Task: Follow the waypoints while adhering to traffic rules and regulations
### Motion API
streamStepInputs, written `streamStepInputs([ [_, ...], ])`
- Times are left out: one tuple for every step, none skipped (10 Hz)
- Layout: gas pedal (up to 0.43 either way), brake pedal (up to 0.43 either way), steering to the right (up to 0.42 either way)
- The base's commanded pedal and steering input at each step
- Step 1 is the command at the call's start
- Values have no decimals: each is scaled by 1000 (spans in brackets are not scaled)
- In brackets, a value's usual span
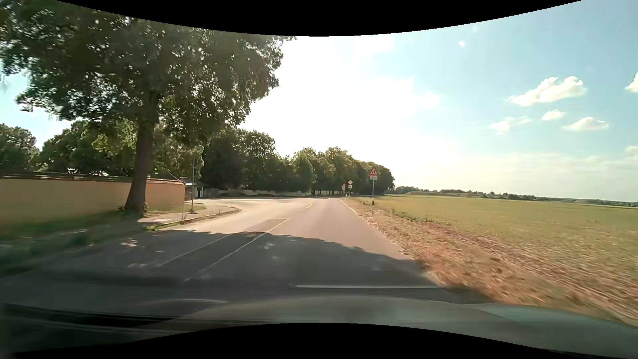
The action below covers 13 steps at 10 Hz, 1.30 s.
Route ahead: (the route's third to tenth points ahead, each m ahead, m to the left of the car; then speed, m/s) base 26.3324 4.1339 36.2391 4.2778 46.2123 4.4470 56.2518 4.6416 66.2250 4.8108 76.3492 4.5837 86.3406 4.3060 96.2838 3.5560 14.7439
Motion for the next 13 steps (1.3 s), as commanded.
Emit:
streamStepInputs([
  [28, 6, -4],
  [28, 6, -4],
  [28, 6, -4],
  [28, 6, -4],
  [28, 6, -4],
  [28, 6, -4],
  [28, 6, -4],
  [28, 6, -4],
  [28, 6, -4],
  [28, 6, -4],
  [28, 6, -3],
  [28, 6, -3],
  [28, 6, -3],
])
